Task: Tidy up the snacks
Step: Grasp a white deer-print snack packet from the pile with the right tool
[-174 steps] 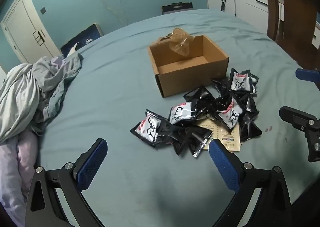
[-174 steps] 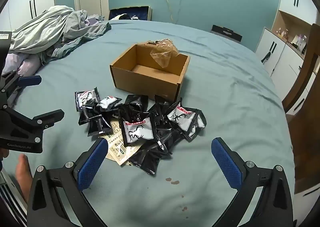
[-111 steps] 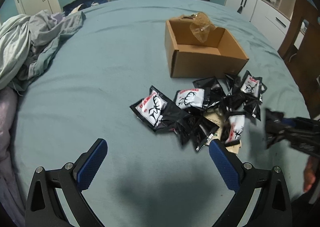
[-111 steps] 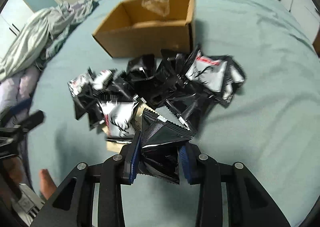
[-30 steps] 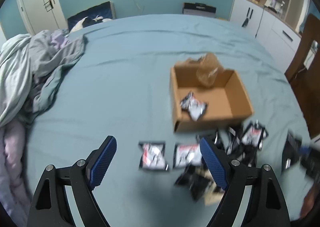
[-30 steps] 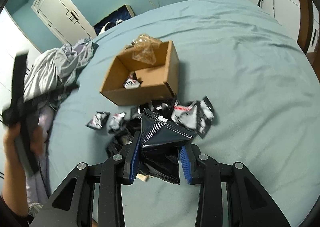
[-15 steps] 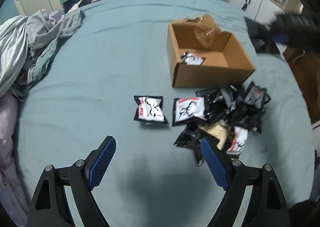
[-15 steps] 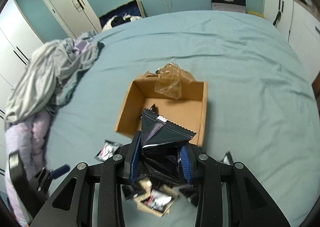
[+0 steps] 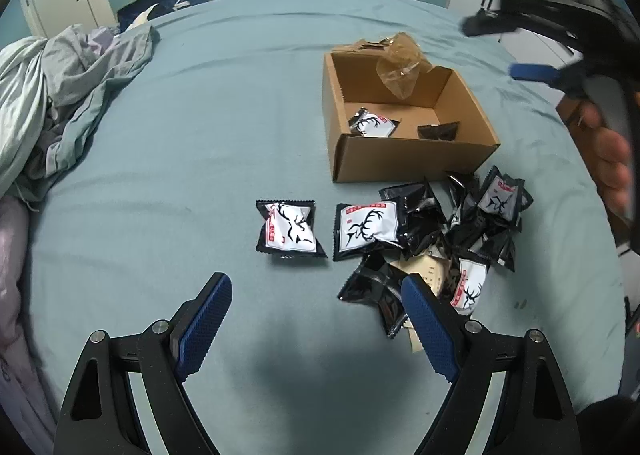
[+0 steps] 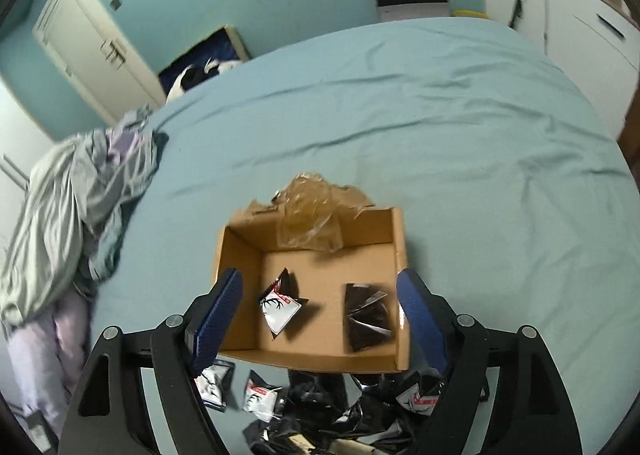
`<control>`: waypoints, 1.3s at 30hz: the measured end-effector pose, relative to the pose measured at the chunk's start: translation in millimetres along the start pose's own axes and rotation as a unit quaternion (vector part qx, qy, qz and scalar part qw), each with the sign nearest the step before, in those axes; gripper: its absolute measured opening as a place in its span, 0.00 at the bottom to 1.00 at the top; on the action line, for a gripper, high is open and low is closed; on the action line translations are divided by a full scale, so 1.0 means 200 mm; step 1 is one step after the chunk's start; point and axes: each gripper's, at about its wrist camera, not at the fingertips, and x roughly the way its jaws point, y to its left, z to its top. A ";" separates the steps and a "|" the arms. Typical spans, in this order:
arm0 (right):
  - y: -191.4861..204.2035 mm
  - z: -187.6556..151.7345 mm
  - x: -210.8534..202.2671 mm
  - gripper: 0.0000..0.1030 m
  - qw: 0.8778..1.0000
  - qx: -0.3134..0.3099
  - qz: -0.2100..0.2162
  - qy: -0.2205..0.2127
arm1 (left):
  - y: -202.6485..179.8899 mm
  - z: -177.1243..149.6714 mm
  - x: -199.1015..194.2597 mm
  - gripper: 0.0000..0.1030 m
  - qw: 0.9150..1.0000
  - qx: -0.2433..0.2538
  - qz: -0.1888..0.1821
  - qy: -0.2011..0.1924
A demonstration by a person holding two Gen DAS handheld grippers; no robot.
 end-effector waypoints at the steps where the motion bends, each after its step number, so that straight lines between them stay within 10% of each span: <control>1: 0.00 -0.02 -0.03 0.76 1.000 -0.002 0.000 0.005 | 0.00 0.00 0.00 0.86 1.000 -0.001 0.000 0.000; 11: -0.15 -0.47 -0.34 0.77 0.998 -0.006 0.021 0.053 | 0.00 -0.03 0.06 0.86 1.000 -0.007 -0.001 0.020; 17: -0.23 -0.79 -0.19 0.77 0.994 0.026 0.011 0.106 | 0.01 -0.03 0.08 0.86 1.000 -0.013 0.007 0.023; 31: -0.02 -0.75 0.25 0.75 0.990 -0.033 -0.001 0.134 | 0.08 0.00 0.14 0.86 0.998 -0.047 0.010 0.027; 35: 0.00 -0.76 0.33 0.37 0.988 -0.056 -0.010 0.144 | 0.07 0.00 0.16 0.86 0.998 -0.048 0.011 0.030; 39: -0.04 -0.77 0.28 0.30 0.990 -0.040 0.018 0.133 | 0.04 -0.01 0.17 0.86 0.999 -0.034 0.009 0.032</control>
